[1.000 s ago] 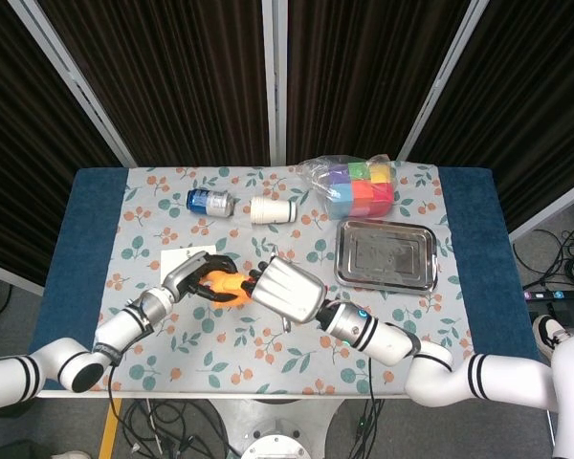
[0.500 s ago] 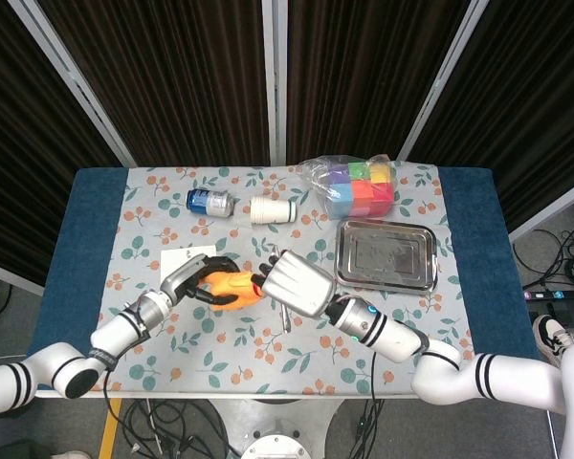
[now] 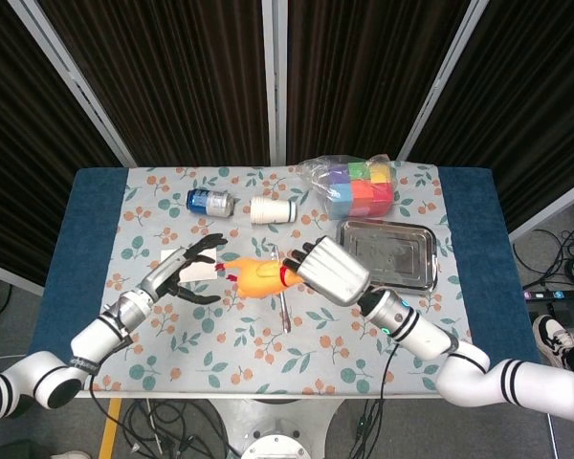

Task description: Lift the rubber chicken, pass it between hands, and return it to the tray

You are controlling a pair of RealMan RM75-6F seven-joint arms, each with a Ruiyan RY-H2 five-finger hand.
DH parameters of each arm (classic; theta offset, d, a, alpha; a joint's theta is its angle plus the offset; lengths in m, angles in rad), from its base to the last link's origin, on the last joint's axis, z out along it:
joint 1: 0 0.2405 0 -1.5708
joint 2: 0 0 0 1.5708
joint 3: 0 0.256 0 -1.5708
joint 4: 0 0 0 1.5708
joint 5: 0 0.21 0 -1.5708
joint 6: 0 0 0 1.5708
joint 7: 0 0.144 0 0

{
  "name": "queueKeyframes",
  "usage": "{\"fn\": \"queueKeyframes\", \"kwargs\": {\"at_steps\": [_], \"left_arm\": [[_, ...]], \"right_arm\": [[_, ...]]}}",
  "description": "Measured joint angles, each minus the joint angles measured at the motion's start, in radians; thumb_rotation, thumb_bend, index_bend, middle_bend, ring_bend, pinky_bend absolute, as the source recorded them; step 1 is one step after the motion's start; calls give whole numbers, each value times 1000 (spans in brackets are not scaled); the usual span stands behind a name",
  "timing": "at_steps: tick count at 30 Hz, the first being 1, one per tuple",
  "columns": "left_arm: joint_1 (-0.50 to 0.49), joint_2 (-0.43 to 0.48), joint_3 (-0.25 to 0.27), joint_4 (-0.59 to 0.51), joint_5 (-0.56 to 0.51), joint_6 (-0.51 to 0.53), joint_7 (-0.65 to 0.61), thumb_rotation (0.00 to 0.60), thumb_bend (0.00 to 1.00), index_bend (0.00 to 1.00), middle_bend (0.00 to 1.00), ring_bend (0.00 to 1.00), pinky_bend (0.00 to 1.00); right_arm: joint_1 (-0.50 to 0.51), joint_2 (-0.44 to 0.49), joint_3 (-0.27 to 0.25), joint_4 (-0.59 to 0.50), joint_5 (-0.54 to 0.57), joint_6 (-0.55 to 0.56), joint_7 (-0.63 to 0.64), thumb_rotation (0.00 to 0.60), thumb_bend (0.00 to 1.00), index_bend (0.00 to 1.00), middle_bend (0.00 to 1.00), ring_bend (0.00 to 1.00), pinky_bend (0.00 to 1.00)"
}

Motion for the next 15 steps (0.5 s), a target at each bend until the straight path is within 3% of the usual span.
{"fn": "queueKeyframes", "kwargs": {"at_steps": [6, 15], "left_arm": [[20, 4, 5, 2, -9, 35, 99, 600, 163, 184, 107, 88, 201], [60, -11, 12, 6, -45, 101, 288, 600, 159, 184, 107, 88, 200]], "right_arm": [[-77, 52, -17, 7, 35, 53, 163, 600, 658, 878, 719, 707, 897], [-185, 82, -49, 118, 135, 44, 572, 600, 658, 878, 719, 704, 895]]}}
